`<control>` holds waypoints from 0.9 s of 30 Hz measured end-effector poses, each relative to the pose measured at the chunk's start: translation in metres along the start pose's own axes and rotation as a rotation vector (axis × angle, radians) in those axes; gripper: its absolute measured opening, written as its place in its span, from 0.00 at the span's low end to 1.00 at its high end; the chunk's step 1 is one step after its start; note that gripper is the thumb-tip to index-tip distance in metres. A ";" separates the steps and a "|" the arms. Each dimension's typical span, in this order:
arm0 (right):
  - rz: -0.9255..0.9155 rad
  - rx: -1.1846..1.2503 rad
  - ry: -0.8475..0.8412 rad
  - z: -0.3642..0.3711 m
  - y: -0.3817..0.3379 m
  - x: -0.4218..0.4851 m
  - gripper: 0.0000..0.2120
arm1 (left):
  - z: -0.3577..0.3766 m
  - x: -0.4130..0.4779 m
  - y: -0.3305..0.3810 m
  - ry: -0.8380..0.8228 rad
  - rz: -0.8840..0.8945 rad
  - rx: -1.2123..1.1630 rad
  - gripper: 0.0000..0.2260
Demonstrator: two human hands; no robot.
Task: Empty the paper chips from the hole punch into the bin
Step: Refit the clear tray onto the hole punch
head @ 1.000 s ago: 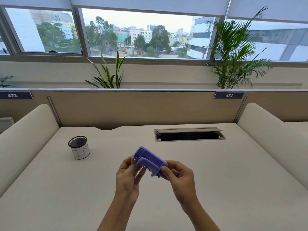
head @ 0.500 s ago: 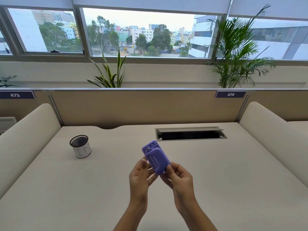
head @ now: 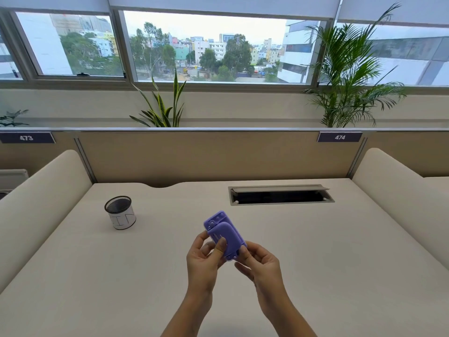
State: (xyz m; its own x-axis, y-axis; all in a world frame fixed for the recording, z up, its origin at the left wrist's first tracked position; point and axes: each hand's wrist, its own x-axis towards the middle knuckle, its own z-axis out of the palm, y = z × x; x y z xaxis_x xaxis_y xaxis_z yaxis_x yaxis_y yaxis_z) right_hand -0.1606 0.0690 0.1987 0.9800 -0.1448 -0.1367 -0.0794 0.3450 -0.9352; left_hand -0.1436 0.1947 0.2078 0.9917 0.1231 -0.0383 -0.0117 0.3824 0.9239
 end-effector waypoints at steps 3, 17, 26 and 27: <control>0.021 -0.088 -0.029 0.001 -0.002 0.001 0.15 | -0.002 0.002 0.002 0.003 -0.007 0.023 0.17; -0.009 -0.179 0.064 0.007 0.013 0.001 0.06 | -0.013 0.002 -0.004 0.003 0.092 0.169 0.16; -0.238 -0.236 0.211 0.011 0.012 -0.004 0.08 | -0.023 0.008 -0.005 0.007 0.041 0.125 0.12; -0.317 -0.267 0.235 0.012 0.010 -0.006 0.08 | -0.025 0.009 -0.005 0.002 0.037 0.130 0.12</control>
State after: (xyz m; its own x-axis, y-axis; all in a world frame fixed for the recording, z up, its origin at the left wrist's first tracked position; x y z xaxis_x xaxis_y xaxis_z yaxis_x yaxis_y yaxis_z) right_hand -0.1647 0.0841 0.1939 0.8981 -0.4210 0.1272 0.1421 0.0040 -0.9898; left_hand -0.1377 0.2164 0.1932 0.9905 0.1371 -0.0039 -0.0316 0.2560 0.9662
